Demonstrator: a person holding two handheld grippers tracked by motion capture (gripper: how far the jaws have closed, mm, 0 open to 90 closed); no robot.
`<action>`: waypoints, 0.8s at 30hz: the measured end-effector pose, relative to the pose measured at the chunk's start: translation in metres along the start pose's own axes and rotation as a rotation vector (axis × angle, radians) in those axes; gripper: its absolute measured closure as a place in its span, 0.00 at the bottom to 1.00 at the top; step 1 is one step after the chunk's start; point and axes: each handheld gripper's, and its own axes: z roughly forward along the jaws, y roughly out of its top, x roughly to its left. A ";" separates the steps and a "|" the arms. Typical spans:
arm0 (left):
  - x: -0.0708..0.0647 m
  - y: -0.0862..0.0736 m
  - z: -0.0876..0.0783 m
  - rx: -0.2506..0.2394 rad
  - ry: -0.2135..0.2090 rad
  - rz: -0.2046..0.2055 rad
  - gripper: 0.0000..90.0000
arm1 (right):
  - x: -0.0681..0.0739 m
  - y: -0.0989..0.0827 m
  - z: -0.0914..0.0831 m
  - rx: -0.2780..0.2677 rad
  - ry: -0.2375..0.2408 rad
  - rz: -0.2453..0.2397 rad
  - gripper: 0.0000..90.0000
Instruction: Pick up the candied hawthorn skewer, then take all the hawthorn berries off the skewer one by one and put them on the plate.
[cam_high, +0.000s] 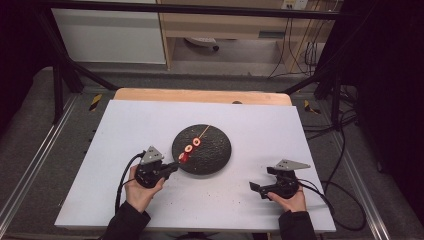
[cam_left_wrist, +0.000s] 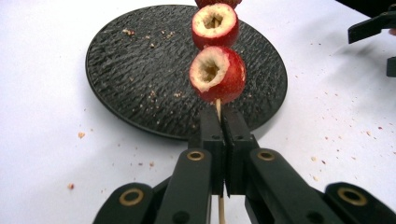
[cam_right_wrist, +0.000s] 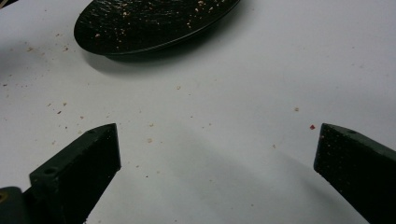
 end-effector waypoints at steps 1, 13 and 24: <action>0.001 -0.002 -0.001 -0.002 -0.004 -0.002 0.98 | 0.001 0.000 0.001 0.000 0.001 -0.002 0.02; 0.004 -0.015 -0.014 -0.047 -0.035 0.002 0.98 | 0.011 0.006 0.004 -0.015 0.020 0.013 0.02; 0.000 -0.023 -0.015 -0.059 -0.054 0.014 0.98 | 0.019 0.013 0.007 -0.045 0.051 0.031 0.01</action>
